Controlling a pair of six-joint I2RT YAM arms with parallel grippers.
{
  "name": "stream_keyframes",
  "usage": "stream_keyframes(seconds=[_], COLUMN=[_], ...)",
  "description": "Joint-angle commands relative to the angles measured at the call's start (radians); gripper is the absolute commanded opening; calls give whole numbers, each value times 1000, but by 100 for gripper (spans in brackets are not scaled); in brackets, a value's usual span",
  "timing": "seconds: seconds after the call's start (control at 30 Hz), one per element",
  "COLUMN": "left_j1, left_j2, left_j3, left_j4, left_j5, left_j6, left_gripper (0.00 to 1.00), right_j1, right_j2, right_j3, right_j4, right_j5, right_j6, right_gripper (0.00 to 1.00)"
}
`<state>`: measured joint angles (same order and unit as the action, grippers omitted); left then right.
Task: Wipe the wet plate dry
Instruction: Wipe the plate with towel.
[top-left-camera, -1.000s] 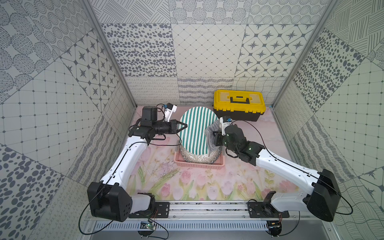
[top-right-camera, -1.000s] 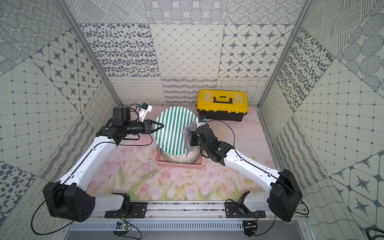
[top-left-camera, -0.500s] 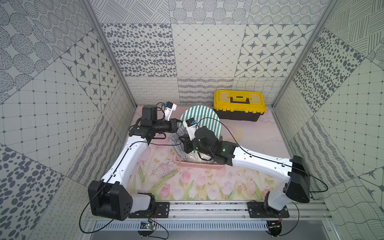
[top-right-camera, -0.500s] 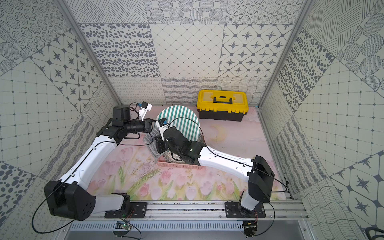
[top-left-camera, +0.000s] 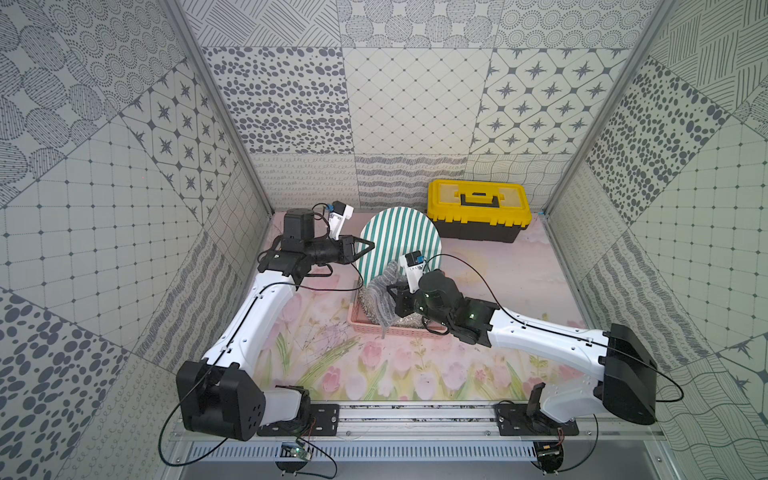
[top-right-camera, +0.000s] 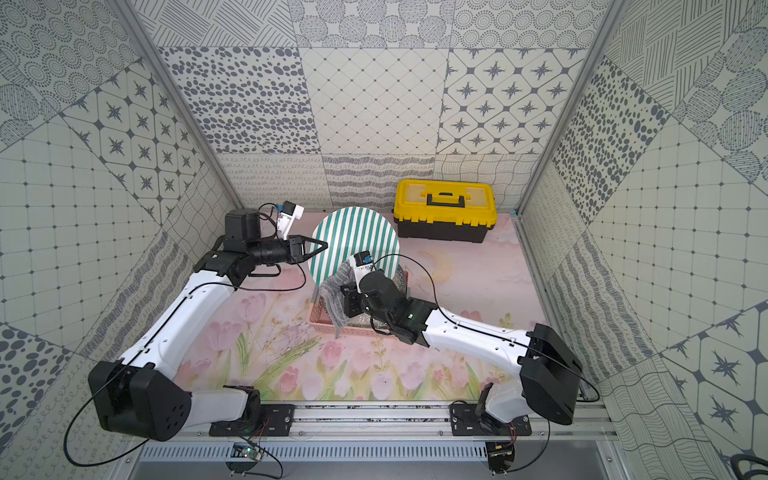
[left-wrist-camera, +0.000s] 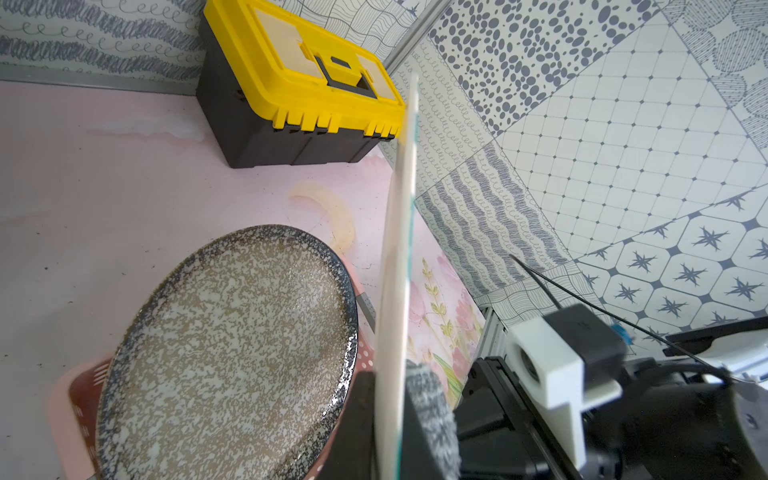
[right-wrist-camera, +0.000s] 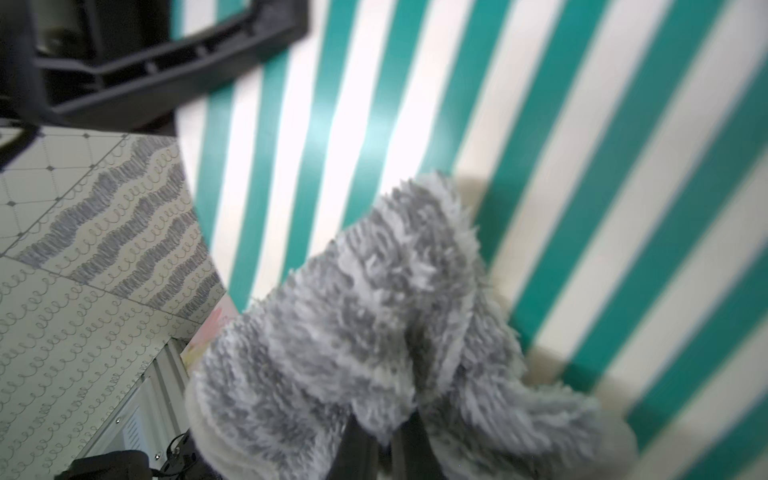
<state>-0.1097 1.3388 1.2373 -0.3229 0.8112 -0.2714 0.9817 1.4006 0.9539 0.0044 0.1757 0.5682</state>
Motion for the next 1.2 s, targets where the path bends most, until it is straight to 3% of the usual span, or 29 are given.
stream_keyframes(seconds=[0.0,0.23,0.57,0.93,1.17], left_j1=[-13,-13,-15,-85,-140], left_j2=[-13,-21,-75,-92,-77], left_j3=[34,52,56,83,98], left_j4=[76,1,-303,-517,-540], left_j5=[276,265,180,121,83], left_j6=[-102,-34,336,624,663], left_gripper=[0,0,0,0,0], right_j1=[-71,-245,-535,-544,-440], right_j2=[-19,-121,-242,-23,186], right_j3=[-90,-111,102,542,811], right_j4=[-105,-186,-335,-404,-494], right_j5=[103,98,-44,-172,-227], right_j6=[58,74,-33,-155,-228], right_gripper=[0,0,0,0,0])
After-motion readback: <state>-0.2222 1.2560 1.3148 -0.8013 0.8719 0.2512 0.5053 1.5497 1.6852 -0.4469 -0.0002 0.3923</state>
